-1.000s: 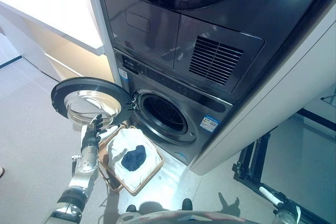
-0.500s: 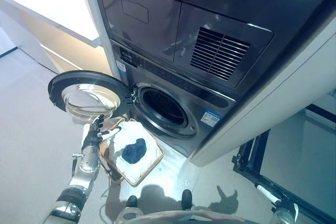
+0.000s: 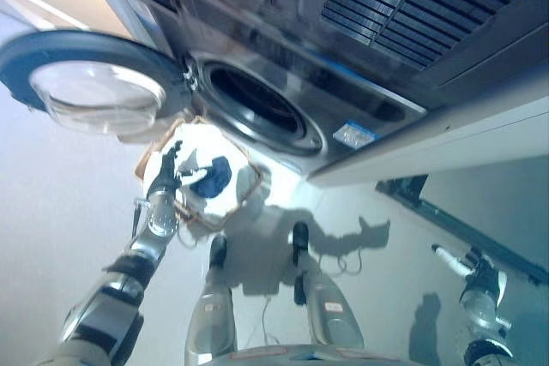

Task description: Put the clothes in the basket into the washing machine.

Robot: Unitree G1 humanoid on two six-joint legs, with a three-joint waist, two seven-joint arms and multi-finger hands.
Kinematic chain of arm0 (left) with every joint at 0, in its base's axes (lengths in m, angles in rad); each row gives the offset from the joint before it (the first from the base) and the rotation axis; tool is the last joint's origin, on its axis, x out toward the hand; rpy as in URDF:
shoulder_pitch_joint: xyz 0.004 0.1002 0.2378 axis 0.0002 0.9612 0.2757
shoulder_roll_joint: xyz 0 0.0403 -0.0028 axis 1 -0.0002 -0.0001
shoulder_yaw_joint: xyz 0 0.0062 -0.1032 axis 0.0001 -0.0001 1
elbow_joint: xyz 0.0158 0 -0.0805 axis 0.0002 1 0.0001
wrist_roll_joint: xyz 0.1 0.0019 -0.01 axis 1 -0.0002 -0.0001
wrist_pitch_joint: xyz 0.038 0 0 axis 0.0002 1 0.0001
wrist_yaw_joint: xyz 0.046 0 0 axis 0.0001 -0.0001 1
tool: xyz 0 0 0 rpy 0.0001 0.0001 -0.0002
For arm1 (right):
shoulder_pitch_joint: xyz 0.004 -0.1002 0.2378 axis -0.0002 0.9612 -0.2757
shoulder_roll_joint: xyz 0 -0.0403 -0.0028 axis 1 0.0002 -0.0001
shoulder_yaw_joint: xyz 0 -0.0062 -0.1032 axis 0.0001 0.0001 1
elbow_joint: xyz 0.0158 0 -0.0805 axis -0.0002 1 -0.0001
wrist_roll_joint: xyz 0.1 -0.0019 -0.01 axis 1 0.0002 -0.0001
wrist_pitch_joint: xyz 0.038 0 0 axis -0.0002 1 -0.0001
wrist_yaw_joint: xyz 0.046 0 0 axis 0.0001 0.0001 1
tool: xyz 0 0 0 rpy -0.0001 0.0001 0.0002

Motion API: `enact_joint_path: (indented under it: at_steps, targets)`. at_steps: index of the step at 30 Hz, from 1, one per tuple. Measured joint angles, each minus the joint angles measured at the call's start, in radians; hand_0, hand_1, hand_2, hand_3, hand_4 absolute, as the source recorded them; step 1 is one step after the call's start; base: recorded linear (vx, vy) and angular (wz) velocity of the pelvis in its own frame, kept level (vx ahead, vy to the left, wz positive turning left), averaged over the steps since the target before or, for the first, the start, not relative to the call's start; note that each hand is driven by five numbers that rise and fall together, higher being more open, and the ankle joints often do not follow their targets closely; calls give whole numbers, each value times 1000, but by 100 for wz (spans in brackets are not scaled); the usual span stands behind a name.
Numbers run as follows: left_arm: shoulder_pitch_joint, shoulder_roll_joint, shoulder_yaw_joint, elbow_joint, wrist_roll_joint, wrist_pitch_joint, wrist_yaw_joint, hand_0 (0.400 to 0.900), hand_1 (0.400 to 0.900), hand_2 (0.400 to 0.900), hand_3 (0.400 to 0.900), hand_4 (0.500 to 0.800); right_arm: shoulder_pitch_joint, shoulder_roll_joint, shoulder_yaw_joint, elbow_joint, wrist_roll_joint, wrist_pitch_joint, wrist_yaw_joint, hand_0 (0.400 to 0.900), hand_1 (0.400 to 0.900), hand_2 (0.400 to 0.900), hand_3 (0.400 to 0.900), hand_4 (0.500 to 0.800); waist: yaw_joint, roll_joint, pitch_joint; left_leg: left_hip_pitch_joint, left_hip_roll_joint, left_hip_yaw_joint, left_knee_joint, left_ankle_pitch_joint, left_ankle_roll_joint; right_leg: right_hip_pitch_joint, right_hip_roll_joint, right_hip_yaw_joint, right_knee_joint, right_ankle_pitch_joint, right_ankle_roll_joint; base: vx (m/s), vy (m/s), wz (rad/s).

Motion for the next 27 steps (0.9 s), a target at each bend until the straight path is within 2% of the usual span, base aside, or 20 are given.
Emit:
enact_joint_path:
  at_steps: [3,8,14,18,27]
  targets:
    - [-74,12,-41,53,32,0,41,900,900,900,900,800,-18,-20,-2,-30,2,-40,-4,900,900,900,900,800,-23,-3,20,-79,0,1,20,4,-5,-85,1,5,28,1,-3,-78,-14,-1]
    - [-147,16,-67,84,53,0,87,900,900,900,900,800,-31,-37,-31,-39,36,-74,-36,900,900,900,900,800,-49,-11,73,-135,0,7,39,6,-9,-147,3,12,51,4,-8,-67,-24,-2]
    - [-240,29,-130,184,109,3,141,900,900,900,900,800,-40,-44,-34,-40,48,-115,-62,900,900,900,900,800,-76,-15,81,-249,-2,8,76,7,-11,-262,2,18,86,7,-12,-59,-4,-3]
    - [-292,46,-170,194,144,4,166,900,900,900,900,800,-54,-48,-34,-40,49,-142,-66,900,900,900,900,800,-85,-19,91,-324,-6,6,108,6,-14,-338,1,19,118,5,-15,-61,-1,1]
    - [-380,101,-195,255,160,13,202,900,900,900,900,800,-97,-66,-28,-45,55,-185,-87,900,900,900,900,800,-102,-37,105,-512,-14,5,246,-28,-18,-500,0,29,199,3,-19,-36,15,-3]
